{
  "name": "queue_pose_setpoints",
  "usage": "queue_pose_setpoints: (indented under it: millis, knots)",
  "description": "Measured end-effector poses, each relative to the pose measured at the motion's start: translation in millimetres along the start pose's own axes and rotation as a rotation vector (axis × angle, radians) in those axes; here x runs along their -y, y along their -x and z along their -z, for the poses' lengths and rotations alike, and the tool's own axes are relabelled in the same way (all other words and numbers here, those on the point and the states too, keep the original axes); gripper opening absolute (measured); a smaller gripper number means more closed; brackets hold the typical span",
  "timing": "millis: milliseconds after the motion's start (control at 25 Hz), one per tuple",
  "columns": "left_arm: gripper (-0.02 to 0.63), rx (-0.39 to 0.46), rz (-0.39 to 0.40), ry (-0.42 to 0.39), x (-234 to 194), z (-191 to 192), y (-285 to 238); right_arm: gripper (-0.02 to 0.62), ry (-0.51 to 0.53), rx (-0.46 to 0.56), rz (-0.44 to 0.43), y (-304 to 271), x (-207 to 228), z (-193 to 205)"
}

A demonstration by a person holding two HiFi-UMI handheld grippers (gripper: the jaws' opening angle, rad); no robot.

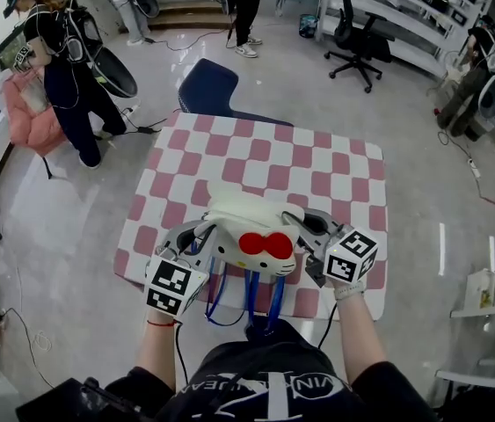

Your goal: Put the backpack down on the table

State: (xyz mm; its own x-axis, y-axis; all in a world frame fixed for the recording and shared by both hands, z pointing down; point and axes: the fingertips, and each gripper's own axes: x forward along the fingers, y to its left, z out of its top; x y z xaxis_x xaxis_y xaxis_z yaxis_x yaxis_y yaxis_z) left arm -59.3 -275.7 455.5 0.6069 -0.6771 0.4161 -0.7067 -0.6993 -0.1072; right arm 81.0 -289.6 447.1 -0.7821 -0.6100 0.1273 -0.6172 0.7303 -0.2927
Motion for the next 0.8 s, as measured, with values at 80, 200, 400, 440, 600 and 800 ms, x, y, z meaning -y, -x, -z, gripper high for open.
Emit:
queue_pose_setpoints:
  millis: [80, 200, 400, 440, 600, 800]
  knots:
    - [0.029, 0.001, -0.006, 0.001, 0.6, -0.1, -2.3, 0.01, 0.011, -0.001, -0.001, -0.2, 2.1, 1.5]
    - [0.029, -0.002, -0.015, -0.003, -1.3, -1.3, -3.8, 0.011, 0.027, 0.003, -0.004, -0.9, 3.8, -0.4]
    - [0.031, -0.006, -0.028, -0.001, -2.4, -5.1, -5.7, 0.011, 0.061, 0.006, -0.009, -2.0, 6.1, -4.6]
    - [0.029, -0.004, -0.031, -0.001, -2.1, -5.1, -5.3, 0.01, 0.068, 0.006, -0.012, -2.4, 5.9, -4.3]
    - [0.031, -0.009, -0.038, 0.007, -3.5, -3.6, -7.9, 0.011, 0.076, 0.005, -0.023, -6.0, 10.9, -2.9]
    - [0.031, -0.022, -0.049, 0.018, -16.4, -6.0, -23.8, 0.011, 0.092, -0.002, -0.032, -19.6, 29.5, -7.2]
